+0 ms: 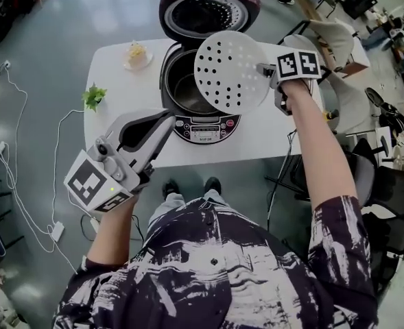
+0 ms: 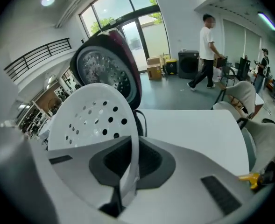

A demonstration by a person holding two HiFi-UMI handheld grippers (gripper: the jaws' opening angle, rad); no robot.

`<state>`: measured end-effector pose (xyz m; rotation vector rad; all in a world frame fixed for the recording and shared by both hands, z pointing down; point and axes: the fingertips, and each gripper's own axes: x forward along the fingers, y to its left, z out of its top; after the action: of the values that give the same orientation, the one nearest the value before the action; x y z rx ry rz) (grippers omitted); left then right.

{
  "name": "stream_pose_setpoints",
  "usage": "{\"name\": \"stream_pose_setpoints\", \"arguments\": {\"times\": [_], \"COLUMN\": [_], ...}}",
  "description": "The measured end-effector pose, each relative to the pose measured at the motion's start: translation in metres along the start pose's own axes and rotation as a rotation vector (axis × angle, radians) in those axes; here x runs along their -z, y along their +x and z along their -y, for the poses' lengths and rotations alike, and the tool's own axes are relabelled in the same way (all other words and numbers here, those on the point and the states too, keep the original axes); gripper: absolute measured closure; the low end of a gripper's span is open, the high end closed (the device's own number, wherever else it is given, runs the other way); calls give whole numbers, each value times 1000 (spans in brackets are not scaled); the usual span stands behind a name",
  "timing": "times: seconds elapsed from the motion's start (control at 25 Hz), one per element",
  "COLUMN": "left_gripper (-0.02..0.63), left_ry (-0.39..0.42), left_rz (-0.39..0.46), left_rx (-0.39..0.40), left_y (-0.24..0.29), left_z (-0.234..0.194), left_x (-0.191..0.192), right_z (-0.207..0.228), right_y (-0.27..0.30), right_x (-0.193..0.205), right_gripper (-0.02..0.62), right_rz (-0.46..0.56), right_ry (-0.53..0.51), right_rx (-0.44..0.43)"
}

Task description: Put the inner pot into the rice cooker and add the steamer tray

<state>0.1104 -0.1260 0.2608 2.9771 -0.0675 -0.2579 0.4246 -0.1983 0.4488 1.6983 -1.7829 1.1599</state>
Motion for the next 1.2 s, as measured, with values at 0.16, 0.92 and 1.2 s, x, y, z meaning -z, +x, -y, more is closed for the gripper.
{"name": "stream_pose_setpoints", "arguments": {"times": [0.16, 0.92, 1.2], "left_gripper": [601, 601, 601], "left_ry": [6, -5, -14], "left_rz": [-2, 1, 2], "left_rx": [-33, -55, -31], "left_y": [-20, -43, -35], "left_z": [-6, -18, -15], "left_x": [0, -1, 0], "right_z": [-26, -23, -24], "right_y": [49, 104, 104], "right_x": [1, 37, 39], "right_gripper": [593, 588, 586], "right_rz": [-69, -203, -264], "right_ry": [9, -41, -185], "right_rx": [23, 222, 253]}}
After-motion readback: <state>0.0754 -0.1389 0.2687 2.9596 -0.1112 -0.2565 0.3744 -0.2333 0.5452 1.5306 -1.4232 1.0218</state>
